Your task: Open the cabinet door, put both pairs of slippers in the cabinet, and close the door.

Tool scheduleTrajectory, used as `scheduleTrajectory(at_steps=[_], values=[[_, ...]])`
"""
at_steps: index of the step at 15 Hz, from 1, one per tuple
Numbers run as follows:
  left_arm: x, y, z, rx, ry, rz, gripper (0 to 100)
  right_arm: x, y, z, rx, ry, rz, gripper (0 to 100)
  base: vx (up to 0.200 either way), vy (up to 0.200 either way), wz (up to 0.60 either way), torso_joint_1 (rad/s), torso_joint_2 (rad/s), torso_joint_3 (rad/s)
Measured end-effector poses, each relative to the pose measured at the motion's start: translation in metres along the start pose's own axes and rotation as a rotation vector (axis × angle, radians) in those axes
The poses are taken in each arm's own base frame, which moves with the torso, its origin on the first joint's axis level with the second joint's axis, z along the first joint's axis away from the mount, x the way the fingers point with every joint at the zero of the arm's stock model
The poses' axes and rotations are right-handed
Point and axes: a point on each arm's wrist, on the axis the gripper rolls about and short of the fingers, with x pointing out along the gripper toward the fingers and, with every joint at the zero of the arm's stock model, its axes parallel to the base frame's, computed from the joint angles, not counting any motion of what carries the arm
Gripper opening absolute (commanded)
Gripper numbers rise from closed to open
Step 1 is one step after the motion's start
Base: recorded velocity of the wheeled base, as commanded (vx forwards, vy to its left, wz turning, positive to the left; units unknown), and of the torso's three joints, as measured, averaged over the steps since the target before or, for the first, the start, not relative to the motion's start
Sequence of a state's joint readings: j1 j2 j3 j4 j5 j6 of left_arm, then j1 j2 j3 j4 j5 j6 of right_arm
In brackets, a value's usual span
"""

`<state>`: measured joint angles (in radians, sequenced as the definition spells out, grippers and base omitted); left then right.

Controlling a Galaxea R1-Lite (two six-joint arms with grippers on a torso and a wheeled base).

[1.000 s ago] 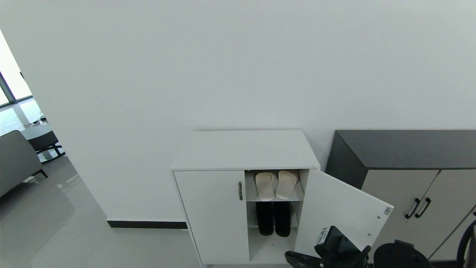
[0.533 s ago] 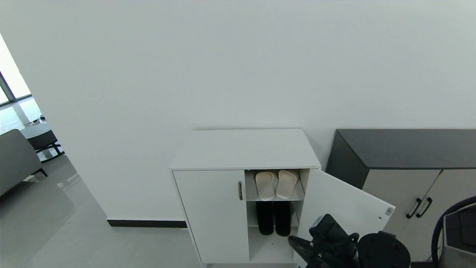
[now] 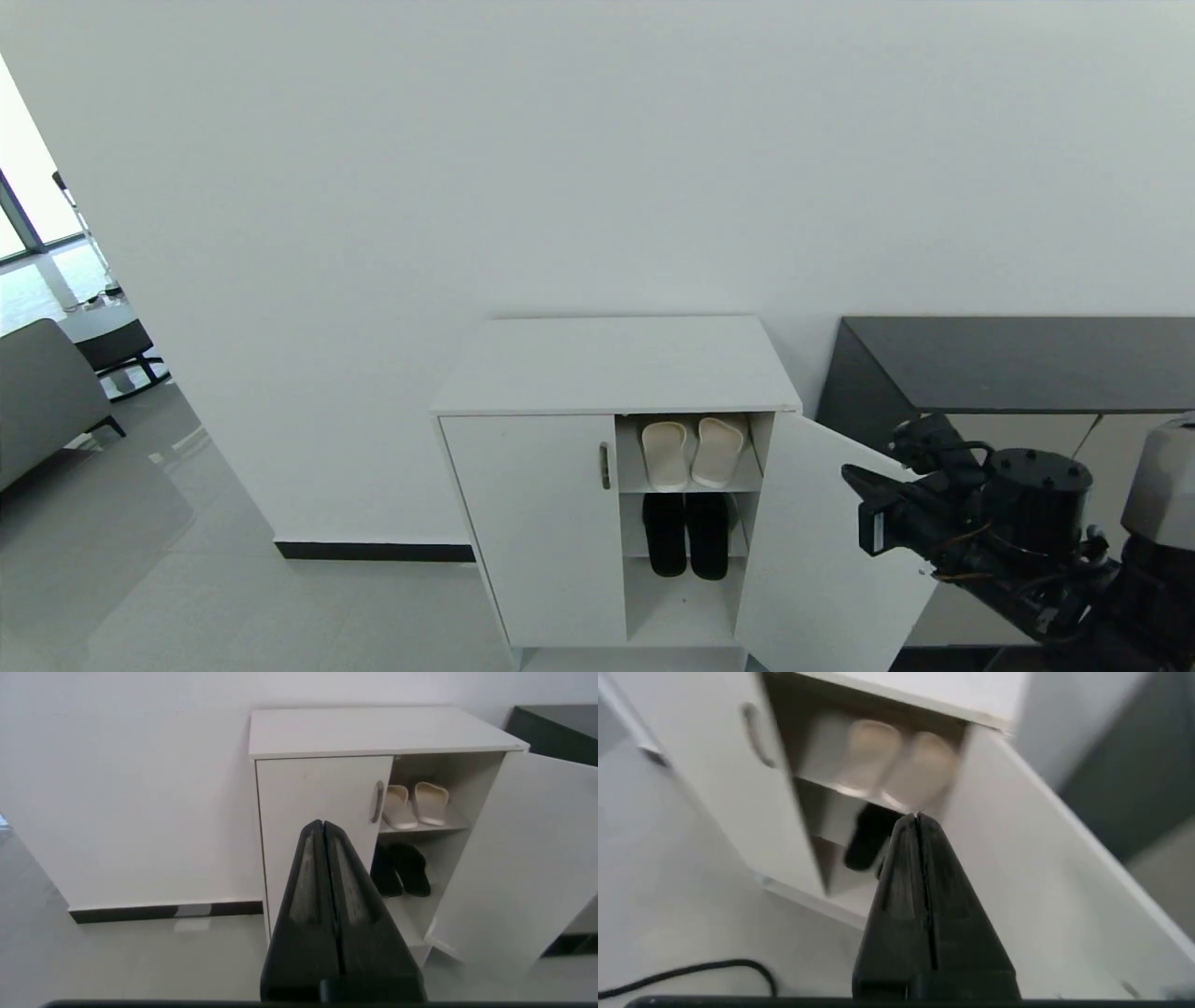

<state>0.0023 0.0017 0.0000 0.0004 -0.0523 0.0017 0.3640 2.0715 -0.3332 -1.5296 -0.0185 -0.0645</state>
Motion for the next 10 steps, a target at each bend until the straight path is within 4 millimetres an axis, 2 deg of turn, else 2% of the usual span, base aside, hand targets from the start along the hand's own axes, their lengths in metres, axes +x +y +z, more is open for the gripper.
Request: scheduleTrajectory(at_steps=[7, 10], values=[[0.0, 0.0, 0.0, 0.0, 0.0, -0.001, 0, 0.024, -0.089, 0.002, 0.05, 0.087, -0.252, 0, 0.0, 0.0, 0.0, 0.0, 0.0, 0.0], [0.0, 0.0, 0.0, 0.0, 0.0, -0.001, 0, 0.032, -0.113, -0.004, 0.066, 0.093, -0.298, 0, 0.0, 0.0, 0.0, 0.0, 0.0, 0.0]])
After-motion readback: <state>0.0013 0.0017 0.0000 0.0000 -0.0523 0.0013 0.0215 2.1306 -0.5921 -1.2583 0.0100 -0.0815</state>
